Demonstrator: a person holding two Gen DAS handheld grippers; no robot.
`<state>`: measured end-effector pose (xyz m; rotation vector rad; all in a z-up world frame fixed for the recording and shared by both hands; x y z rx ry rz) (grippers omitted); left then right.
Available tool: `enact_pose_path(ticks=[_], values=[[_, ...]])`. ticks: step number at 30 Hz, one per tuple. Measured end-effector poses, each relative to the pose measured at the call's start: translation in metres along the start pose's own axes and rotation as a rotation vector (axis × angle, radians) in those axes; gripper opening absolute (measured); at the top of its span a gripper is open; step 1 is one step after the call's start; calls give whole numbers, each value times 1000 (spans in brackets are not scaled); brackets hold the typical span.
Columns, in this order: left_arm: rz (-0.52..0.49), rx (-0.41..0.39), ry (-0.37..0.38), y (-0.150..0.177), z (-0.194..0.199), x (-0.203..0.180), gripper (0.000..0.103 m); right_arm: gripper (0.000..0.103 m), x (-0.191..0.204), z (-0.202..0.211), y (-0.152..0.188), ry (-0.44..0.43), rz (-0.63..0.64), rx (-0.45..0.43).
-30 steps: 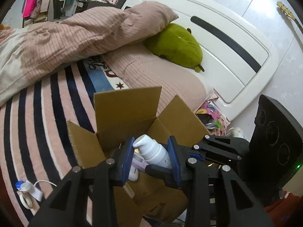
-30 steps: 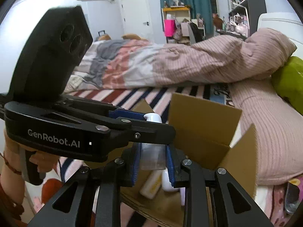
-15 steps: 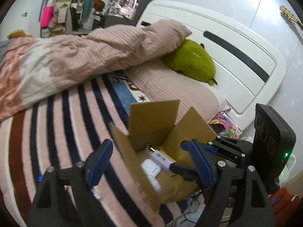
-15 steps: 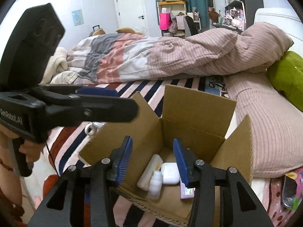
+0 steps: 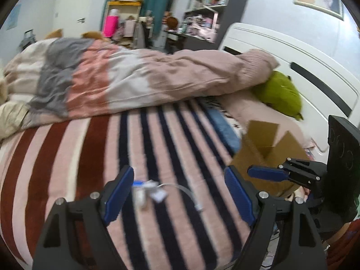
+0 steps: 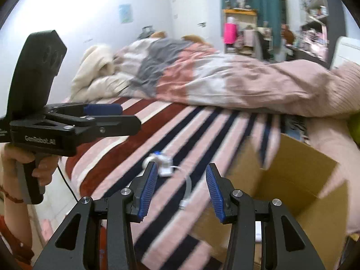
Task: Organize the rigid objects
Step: 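Grasp the white earphone with blue tip with the right gripper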
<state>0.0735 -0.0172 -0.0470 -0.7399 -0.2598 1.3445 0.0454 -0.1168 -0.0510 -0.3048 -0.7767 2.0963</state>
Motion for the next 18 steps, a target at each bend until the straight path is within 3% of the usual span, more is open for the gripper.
enact_pose_path(ticks=[6,13,15,18], values=[[73,27,-30,29,-15,51,80,41,37,-70,0,-69,53,106],[152,54,-50,52,-27,90,80,41,38,-151,2,-90,45,195],[169,65,-52,59,-29,99,80,41,34,-169,1,-59,38,204],[183,73,-63,66,-31,110,80,42,18,-188,-7,55,26,177]])
Point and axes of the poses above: each gripper's, at about its wrist camera, not at the fingertips, and z roughly against the way its jaws point, x to its left, y to its underside, the point moved 8 cm from there along -z, roughly the way its jaws point, and after that the axes turned 9 degrees about x, right-handed, at the moved point
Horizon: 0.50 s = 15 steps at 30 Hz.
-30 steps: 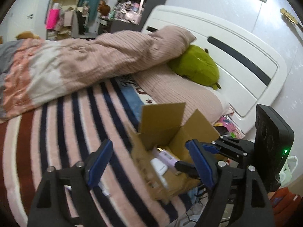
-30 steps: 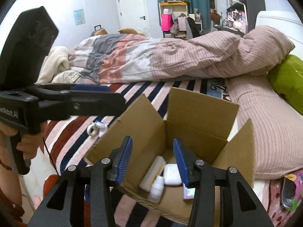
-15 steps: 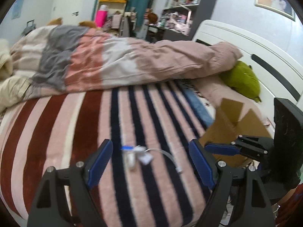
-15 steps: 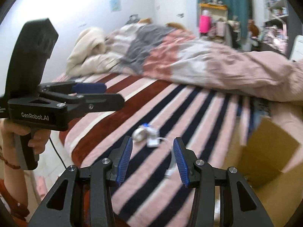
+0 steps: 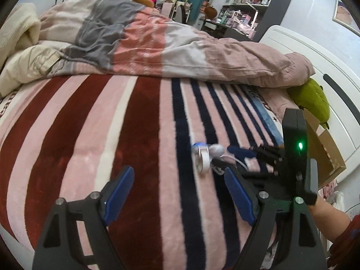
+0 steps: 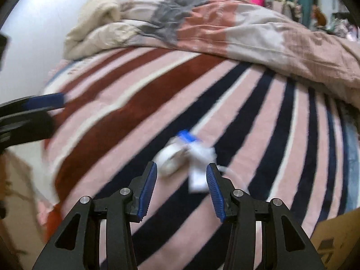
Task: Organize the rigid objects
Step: 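Grasp the white earphone with blue tip with the right gripper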
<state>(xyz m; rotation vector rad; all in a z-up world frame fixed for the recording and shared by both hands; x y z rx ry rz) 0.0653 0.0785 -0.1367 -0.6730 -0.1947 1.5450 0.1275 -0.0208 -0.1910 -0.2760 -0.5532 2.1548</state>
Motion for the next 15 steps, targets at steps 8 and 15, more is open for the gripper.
enact_pose_path(ticks=[8,15], values=[[33,12,-13,4,-4,19,80,42,-22,-21,-18,11,-38,-7],[34,16,-17,6,-3,20,80,42,-29,-44,-28,33,-28,21]])
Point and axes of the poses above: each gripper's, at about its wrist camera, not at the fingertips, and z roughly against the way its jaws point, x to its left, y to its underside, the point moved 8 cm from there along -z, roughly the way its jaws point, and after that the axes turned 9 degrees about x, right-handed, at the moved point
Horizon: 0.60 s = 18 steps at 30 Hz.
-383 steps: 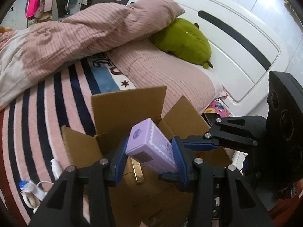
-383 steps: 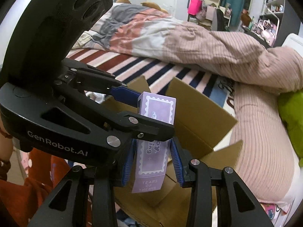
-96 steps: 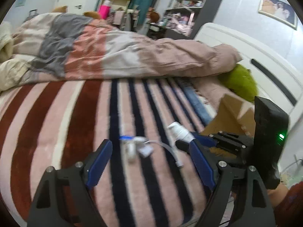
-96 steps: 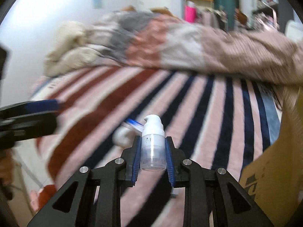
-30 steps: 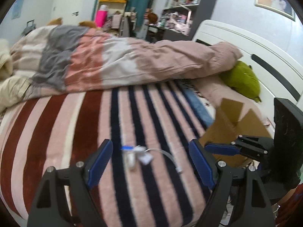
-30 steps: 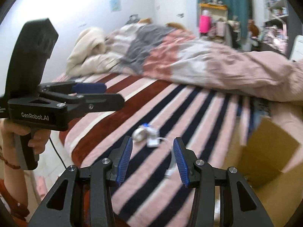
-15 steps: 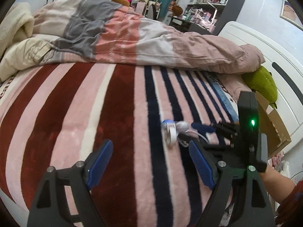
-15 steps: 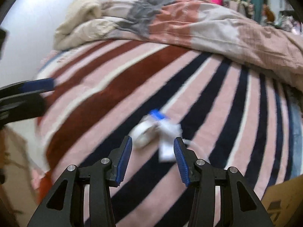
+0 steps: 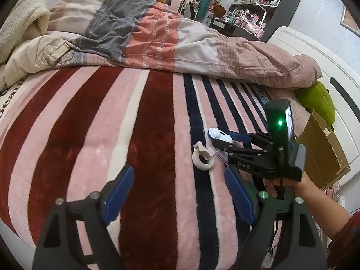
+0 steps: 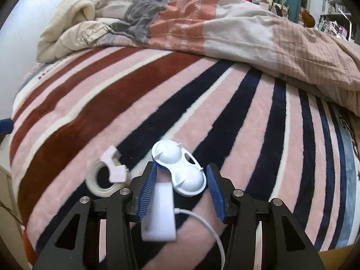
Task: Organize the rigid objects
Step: 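Grasp the white earphone with blue tip with the right gripper, then carry the earphone into the cardboard box and open the right gripper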
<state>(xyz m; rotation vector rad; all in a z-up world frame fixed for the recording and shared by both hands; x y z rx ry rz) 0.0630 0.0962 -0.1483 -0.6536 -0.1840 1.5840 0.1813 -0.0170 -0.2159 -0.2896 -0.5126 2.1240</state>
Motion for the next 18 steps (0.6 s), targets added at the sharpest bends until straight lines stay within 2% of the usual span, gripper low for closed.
enact_pose_path(ticks=[5,6,7,11,18], values=[[6,-1,0,0,2,1,80,48,-2,-7,-3,-11,7,10],[6,-2,2,0,2,0,80,41,-2,-8,-3,-14,7,9],[6,-2,3,-1,3,-1,80,27,-1,-7,-2,-7,15,7],[0,-7,11,-4,6,-5,80,26,1,4,-1,6,32,-6],[-43,-36,102,-22,19,-43,80,26,22,78,7,-60,88,-107]])
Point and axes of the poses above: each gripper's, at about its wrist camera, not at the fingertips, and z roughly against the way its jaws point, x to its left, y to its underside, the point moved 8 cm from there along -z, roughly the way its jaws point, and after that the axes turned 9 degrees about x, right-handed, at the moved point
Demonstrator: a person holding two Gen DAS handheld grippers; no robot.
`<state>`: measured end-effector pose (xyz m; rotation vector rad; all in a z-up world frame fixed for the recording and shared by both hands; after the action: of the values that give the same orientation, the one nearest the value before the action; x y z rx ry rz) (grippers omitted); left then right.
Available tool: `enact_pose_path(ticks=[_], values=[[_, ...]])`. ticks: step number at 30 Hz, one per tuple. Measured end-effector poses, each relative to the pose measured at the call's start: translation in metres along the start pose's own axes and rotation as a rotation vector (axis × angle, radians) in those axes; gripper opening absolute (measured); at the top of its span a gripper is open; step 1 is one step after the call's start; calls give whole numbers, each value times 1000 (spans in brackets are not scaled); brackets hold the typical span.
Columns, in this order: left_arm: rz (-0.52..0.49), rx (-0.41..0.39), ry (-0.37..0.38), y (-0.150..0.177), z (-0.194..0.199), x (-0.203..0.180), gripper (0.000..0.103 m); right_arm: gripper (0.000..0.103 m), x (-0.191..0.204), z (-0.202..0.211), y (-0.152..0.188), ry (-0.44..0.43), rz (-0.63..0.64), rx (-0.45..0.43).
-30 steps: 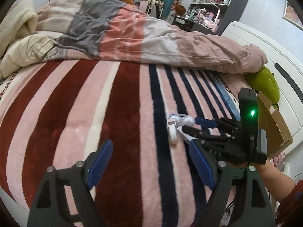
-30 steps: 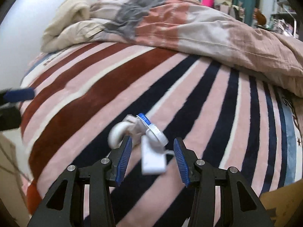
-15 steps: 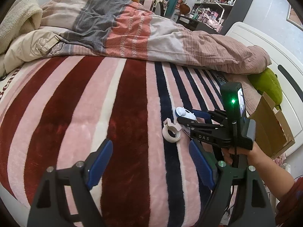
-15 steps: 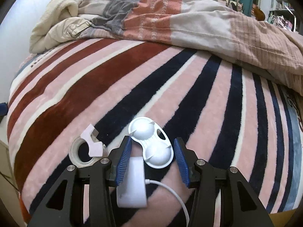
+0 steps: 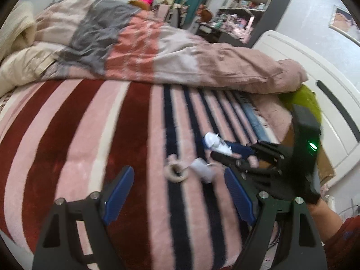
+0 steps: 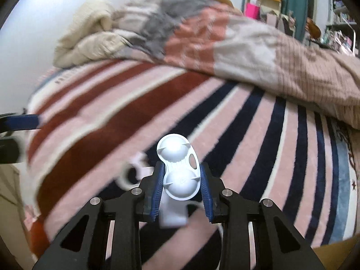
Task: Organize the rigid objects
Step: 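Carry the earphone into the cardboard box and open the right gripper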
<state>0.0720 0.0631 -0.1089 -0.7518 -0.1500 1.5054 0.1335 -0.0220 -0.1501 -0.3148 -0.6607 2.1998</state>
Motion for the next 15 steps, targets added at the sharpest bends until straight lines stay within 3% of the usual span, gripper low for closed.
enact_pose_path(ticks=[3,5,7,10,15], values=[[-39,-10,73,-9,4,-32,79,26,17,46,2,-48,40,-63],[-67,-18,117,-15,8,-54,69,26,24,67,3,-67,56,-90],[-105,-17,172,-20,10,-79,48,26,27,87,4,-70,68,-117],[-145,-7,210,-25,10,-108,27,26,23,117,9,-81,73,-161],[-220,0,236,-33,5,-159,22,26,1,147,21,-50,48,-203]])
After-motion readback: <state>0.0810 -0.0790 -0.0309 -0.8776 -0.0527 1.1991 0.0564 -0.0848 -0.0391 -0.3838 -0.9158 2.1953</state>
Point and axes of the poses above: each gripper's, at about its wrist camera, not at the fingertips, and z roughly against the way its jaws point, x to its left, y to its underside, the point moved 8 cm from there along -z, roughly the way its jaws point, and after that the axes turned 9 degrees about x, right-handed, at the moved point
